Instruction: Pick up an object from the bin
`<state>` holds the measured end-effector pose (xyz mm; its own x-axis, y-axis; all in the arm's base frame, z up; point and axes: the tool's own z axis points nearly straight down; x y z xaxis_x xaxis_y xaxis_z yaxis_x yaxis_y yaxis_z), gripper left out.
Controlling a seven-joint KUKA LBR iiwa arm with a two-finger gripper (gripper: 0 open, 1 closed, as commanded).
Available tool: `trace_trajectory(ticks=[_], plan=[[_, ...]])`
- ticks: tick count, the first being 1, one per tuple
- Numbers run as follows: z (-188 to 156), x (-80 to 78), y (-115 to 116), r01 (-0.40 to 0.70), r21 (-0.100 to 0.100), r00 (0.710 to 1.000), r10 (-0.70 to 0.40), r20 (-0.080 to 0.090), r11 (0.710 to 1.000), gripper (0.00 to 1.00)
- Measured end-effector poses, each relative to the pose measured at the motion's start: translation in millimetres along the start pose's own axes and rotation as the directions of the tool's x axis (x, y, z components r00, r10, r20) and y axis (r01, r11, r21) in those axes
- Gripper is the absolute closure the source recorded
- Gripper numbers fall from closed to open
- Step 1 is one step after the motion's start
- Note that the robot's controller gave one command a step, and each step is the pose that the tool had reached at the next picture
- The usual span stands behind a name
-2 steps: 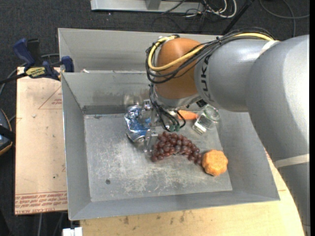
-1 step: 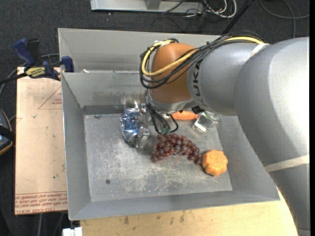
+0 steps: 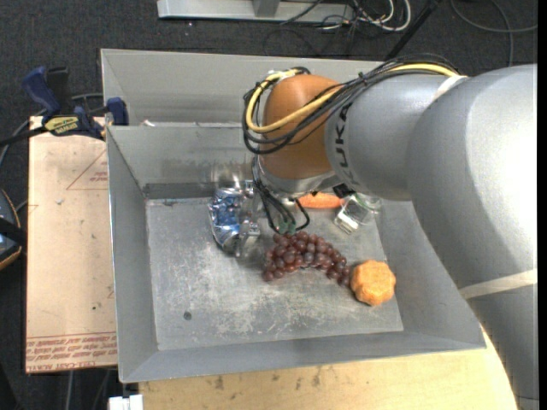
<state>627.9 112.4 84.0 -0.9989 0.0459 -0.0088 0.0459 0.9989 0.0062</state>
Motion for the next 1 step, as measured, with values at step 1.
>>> trace_trajectory(ticks=[1], plan=[[-1.9,0.7,-0.1,0.0,0.001,1.0,0.0,-0.001,1.0,1.0]])
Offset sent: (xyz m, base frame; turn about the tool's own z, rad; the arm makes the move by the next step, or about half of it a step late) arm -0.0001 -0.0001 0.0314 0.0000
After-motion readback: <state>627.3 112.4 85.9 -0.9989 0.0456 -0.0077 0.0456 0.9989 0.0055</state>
